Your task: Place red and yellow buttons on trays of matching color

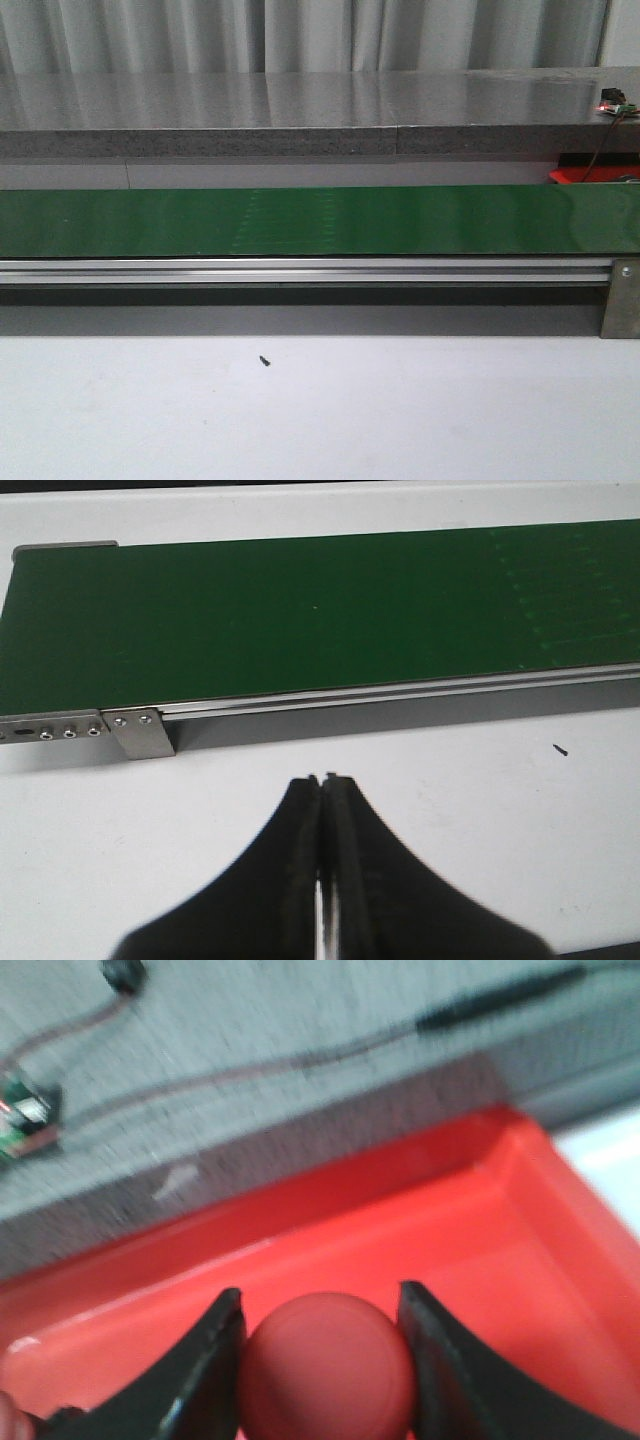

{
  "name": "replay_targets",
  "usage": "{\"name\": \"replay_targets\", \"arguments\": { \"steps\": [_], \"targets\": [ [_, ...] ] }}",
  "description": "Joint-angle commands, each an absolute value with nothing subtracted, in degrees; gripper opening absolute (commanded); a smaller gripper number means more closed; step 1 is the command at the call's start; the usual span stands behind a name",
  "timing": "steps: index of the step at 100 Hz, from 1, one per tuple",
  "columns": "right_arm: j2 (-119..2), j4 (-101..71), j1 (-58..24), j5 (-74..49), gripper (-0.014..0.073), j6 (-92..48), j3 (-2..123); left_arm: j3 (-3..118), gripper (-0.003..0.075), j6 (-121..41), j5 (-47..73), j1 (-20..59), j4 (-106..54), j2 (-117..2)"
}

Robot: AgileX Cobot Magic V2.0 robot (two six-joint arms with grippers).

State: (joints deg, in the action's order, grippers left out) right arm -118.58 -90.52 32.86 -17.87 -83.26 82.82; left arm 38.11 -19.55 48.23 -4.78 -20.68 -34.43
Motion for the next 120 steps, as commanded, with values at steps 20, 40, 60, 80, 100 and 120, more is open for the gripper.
{"name": "replay_targets", "arguments": {
  "steps": [20,40,60,80,100,120],
  "targets": [
    [-120.6,-92.8,33.1,-19.0,0.0162,-83.9,84.5,39.5,-0.0020,-19.3,44.3,-4.4,-22.3,-34.6],
    [-120.9,-92.7,33.1,-20.3,0.0197,-84.2,84.5,39.5,-0.0020,-19.3,44.3,-4.4,-22.3,-34.6],
    [-120.8,-92.8,33.1,-21.9,0.0477,-84.9,84.5,39.5,-0.0020,-19.3,44.3,-4.4,-22.3,-34.6],
    [-119.0,-92.8,33.1,-23.0,0.0536,-84.9,84.5,39.5,-0.0020,-19.3,44.3,-4.4,-22.3,-34.6],
    [-114.8,-92.1,33.1,-24.4,0.0536,-84.9,84.5,39.5,-0.0020,-19.3,44.3,-4.4,-22.3,-34.6],
    [-109.1,-91.2,33.1,-30.1,0.0430,-84.9,83.2,39.5,-0.0020,-19.3,44.3,-4.4,-22.3,-34.6]
  ]
}}
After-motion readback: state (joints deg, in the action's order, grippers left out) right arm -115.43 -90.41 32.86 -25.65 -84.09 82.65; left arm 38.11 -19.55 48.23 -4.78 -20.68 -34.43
